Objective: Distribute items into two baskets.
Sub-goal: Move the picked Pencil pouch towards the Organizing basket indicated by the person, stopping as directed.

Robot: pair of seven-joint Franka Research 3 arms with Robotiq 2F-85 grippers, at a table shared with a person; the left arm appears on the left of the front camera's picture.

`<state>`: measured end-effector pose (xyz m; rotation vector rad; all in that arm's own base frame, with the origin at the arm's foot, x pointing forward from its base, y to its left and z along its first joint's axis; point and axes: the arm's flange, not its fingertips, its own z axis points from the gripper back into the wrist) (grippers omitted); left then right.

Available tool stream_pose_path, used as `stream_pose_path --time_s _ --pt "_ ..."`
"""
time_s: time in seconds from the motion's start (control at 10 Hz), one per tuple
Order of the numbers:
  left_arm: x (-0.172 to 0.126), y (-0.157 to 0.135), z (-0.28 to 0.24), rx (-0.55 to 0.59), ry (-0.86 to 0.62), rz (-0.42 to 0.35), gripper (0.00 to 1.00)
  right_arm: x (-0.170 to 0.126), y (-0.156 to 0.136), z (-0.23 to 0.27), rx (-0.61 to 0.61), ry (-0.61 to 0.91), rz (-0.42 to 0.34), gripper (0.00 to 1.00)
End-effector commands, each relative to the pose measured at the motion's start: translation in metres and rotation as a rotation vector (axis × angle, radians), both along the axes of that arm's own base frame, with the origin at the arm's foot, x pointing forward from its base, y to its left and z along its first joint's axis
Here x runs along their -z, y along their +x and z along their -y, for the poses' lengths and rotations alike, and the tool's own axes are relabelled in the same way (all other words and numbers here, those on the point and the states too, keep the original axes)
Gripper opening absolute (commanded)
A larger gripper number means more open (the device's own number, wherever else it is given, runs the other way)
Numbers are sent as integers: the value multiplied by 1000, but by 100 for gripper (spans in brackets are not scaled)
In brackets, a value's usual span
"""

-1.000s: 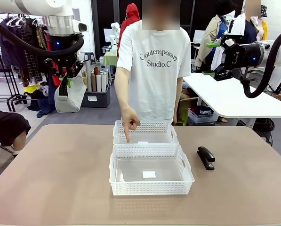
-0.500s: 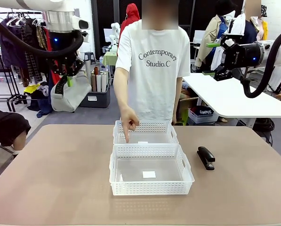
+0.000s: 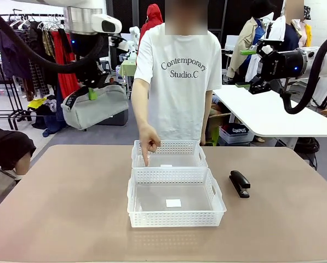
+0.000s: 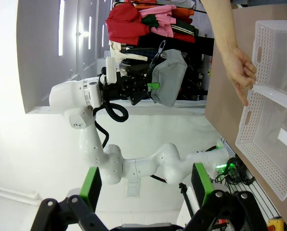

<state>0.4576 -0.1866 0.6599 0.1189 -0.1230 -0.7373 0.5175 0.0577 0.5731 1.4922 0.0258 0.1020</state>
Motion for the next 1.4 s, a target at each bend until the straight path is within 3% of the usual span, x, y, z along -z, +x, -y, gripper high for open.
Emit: stream_pose_path --time_s 0.0,0.4,0.8,1.3 --pt "-3 3 11 159 11 46 0 -2 -1 0 -3 2 4 100" --pt "8 1 65 380 54 116 0 -2 -1 0 -3 2 4 100" --pt "29 0 111 508 48 105 0 -2 -1 0 -3 2 4 100" --pt "49 -7 153 653 86 159 0 -2 -1 0 -3 2 4 100"
